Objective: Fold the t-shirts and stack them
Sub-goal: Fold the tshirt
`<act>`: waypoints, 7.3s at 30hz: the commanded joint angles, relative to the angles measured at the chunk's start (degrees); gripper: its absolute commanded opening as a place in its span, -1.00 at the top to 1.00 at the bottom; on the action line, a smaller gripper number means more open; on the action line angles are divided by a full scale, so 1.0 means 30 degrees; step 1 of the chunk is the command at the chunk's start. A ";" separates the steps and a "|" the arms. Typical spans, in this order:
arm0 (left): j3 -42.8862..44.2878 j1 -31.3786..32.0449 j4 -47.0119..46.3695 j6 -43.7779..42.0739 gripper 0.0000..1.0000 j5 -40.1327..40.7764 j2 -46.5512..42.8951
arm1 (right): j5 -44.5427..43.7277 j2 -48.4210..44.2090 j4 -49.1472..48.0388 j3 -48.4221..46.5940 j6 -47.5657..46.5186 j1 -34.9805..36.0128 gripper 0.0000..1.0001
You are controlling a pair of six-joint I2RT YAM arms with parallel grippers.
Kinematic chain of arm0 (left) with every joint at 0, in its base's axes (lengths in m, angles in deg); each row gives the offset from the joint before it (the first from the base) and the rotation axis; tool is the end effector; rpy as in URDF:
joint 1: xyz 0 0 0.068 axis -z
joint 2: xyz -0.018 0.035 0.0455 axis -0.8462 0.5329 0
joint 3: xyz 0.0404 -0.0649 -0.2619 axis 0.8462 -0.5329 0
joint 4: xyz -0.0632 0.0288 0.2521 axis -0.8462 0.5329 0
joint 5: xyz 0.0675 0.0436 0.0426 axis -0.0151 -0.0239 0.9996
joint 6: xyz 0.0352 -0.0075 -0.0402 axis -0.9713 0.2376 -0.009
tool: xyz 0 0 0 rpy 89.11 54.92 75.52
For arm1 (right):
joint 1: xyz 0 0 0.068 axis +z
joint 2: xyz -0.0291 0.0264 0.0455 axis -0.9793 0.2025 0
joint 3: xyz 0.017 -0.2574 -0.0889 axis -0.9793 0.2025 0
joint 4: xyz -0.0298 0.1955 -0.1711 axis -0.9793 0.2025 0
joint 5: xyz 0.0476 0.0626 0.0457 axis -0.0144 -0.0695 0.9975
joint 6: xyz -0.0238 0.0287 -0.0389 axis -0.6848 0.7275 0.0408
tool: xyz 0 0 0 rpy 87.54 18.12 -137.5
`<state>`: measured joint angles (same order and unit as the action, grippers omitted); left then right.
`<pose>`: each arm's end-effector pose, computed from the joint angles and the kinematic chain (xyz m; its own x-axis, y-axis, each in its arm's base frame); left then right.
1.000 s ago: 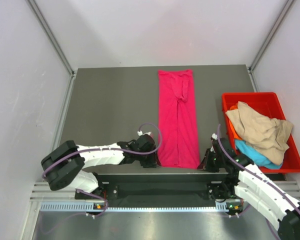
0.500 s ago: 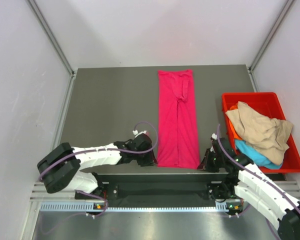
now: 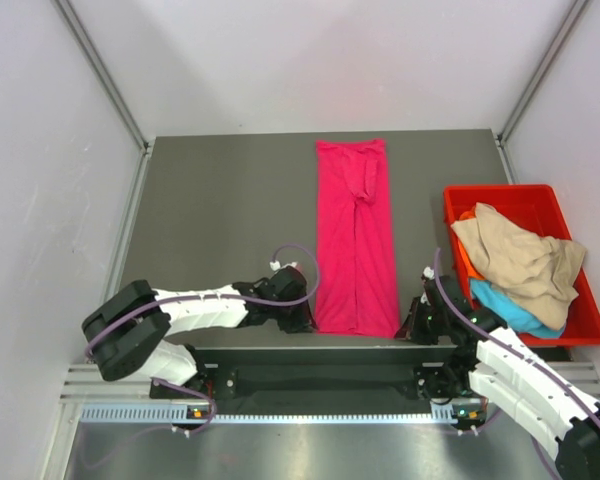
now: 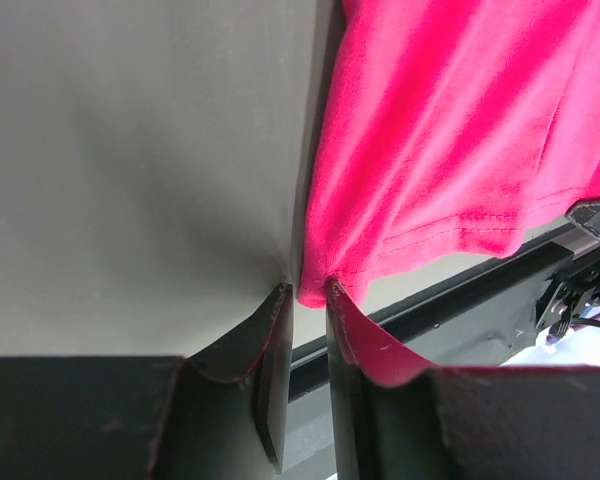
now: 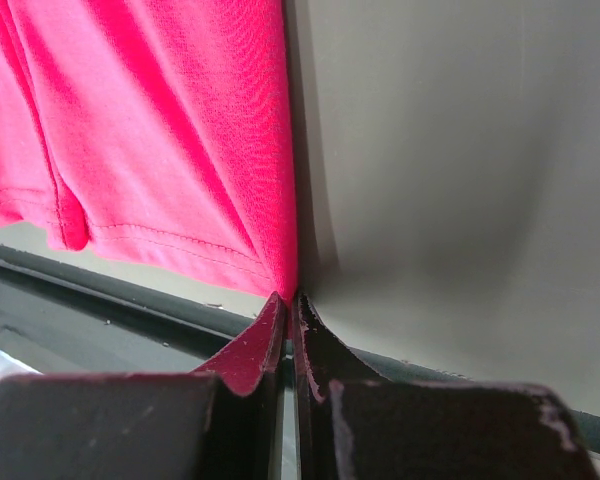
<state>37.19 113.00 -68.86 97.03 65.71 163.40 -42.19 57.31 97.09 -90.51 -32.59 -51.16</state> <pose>0.1385 -0.2055 0.1421 -0.9707 -0.1632 -0.1762 -0.0428 0.8396 -0.5415 0.0983 0.0591 0.1391 -0.9341 0.2631 -0.2415 0.1206 0.8689 0.4801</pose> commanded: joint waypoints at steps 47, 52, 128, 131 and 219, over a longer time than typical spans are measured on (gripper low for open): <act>0.6458 -0.3689 0.3374 -0.3404 1.00 -0.2099 0.2992 | -0.2997 0.6488 -0.0700 -0.7363 -0.2569 0.0089 1.00; 1.0441 -0.5624 0.4548 -0.5075 1.00 -0.3153 0.5540 | -0.3322 0.9981 -0.0847 -1.1230 -0.3947 -0.1196 1.00; 1.9088 -0.9787 -0.0195 -0.7099 0.71 -0.5206 1.3833 | 0.1247 2.3051 -0.6734 -2.0962 -0.6471 -0.5332 1.00; 1.9616 -0.9757 0.0039 -0.7157 0.70 -0.4769 1.4361 | 0.1220 2.3610 -0.7496 -2.0903 -0.6177 -0.5186 1.00; 2.1877 -0.9875 -0.2128 -0.6103 0.61 -0.3360 1.5183 | 0.0311 2.4344 -0.7644 -2.3602 -0.6499 -0.4541 0.97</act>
<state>105.52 81.87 -70.00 77.92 58.26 214.20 -42.15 135.69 75.69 -162.73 -50.60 -65.30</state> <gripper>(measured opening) 0.197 0.012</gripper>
